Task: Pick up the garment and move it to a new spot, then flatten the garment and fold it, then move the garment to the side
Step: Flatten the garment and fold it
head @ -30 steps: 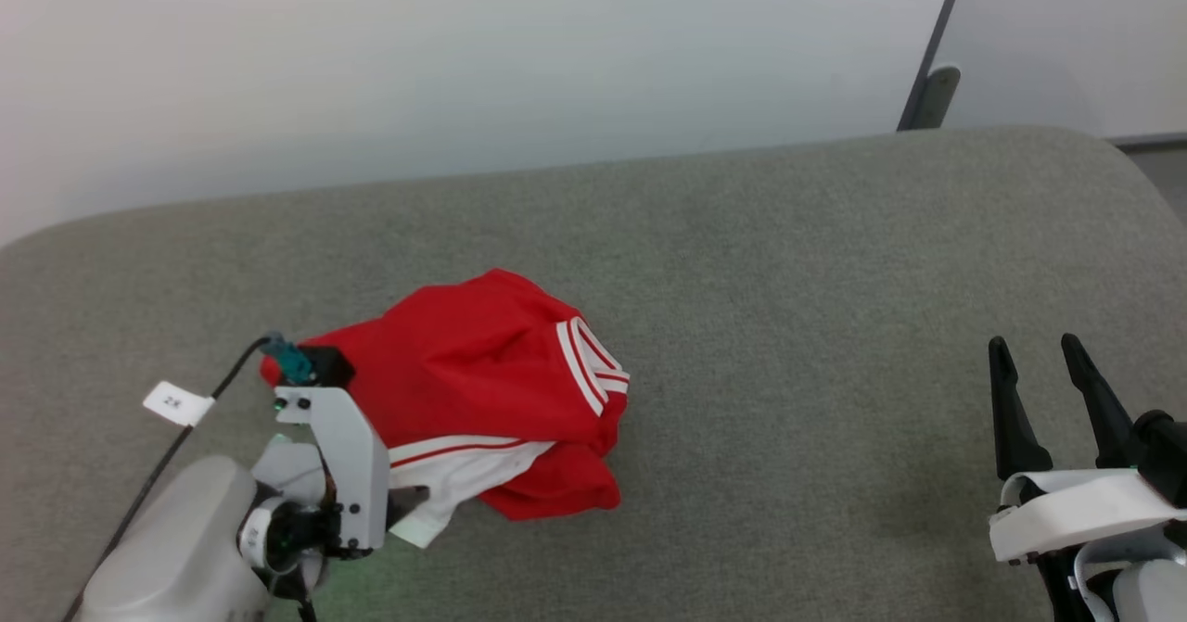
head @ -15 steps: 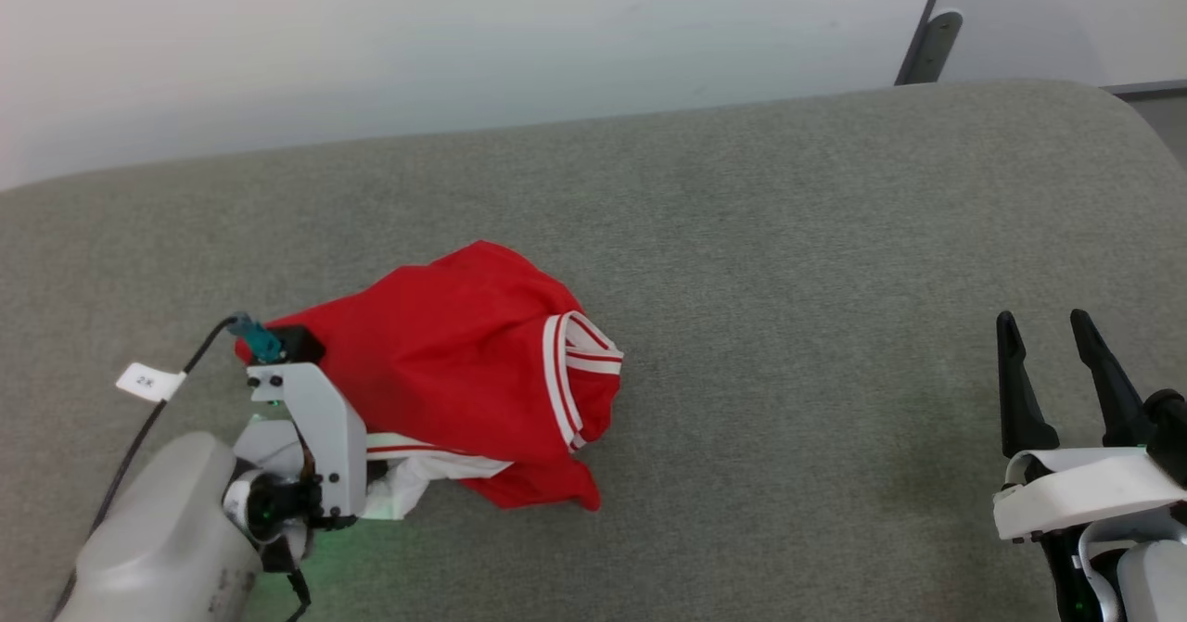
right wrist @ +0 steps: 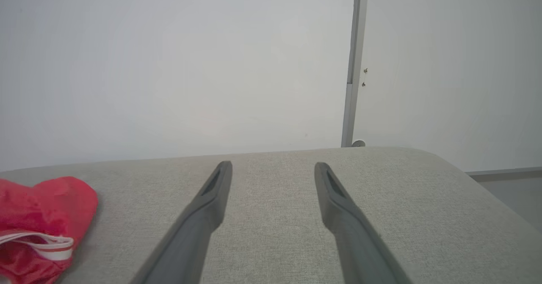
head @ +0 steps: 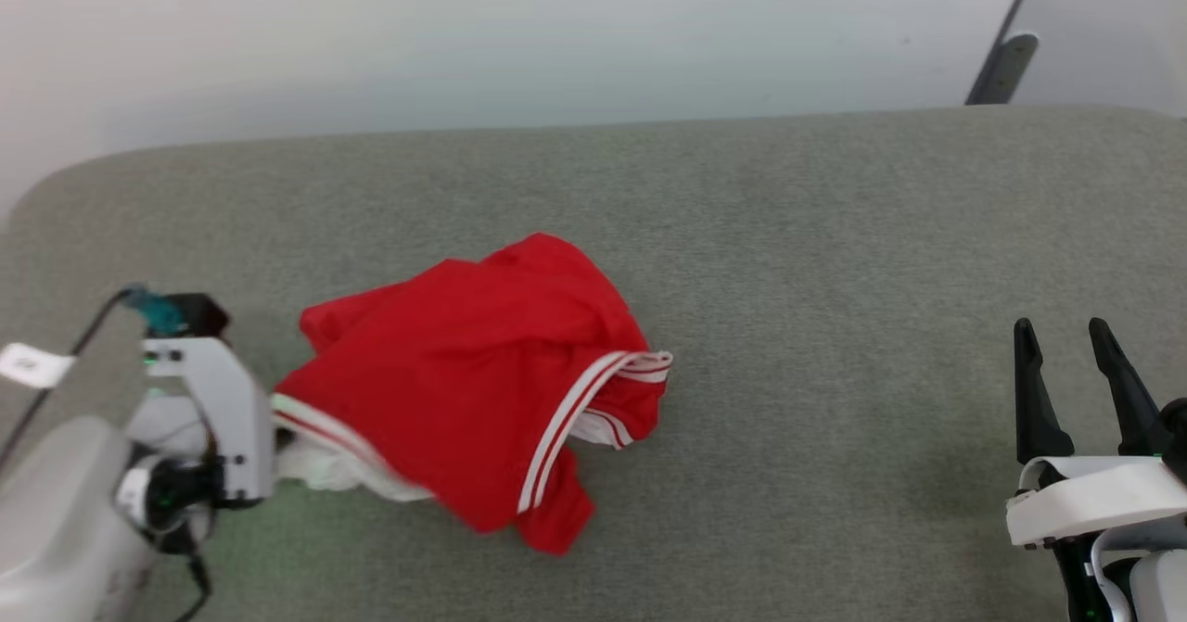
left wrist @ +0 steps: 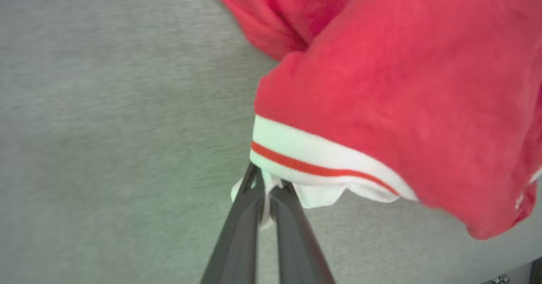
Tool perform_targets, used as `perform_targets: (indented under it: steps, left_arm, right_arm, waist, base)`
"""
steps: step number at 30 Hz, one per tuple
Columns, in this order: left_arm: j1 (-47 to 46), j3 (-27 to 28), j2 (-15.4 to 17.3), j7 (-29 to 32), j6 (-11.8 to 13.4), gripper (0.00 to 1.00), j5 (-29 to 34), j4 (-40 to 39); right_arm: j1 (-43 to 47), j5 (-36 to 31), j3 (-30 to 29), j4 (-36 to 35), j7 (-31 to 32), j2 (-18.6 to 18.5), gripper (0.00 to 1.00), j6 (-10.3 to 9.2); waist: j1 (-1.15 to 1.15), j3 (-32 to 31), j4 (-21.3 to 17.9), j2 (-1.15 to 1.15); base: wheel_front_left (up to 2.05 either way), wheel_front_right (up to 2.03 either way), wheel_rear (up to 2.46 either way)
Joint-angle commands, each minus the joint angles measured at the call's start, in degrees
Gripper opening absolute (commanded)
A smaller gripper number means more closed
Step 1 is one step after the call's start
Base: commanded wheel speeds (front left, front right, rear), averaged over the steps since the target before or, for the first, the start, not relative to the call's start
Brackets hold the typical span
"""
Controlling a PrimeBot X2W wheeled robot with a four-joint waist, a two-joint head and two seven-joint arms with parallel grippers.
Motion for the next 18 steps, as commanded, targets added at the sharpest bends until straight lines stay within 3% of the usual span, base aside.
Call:
perform_targets:
  steps: [1, 12, 18]
  left_arm:
    - [0.7, 0.3, 0.6, -0.1, 0.5, 0.0, 0.2, -0.7]
    - [5.0, 0.2, 9.3, -1.5, 6.2, 0.0, 5.1, -3.6]
    - [5.8, -0.8, 8.7, -2.8, 8.4, 0.0, 6.9, 0.5]
  right_arm:
    - [0.3, -0.4, 0.0, -0.2, -0.3, 0.0, 1.0, -0.06]
    - [-0.7, -0.4, 1.0, 0.1, -0.3, 0.0, 1.0, -0.06]
    - [-0.8, 0.2, 1.9, 0.4, -0.3, -0.3, 1.0, -0.07]
  waist:
    - [0.0, -0.4, 0.9, 0.0]
    - [0.0, -0.3, 2.4, 0.0]
    - [0.0, -0.1, 1.8, 0.0]
  base:
    - [0.0, 0.0, 0.0]
    - [0.0, 0.0, 0.0]
    - [0.0, 0.0, 0.0]
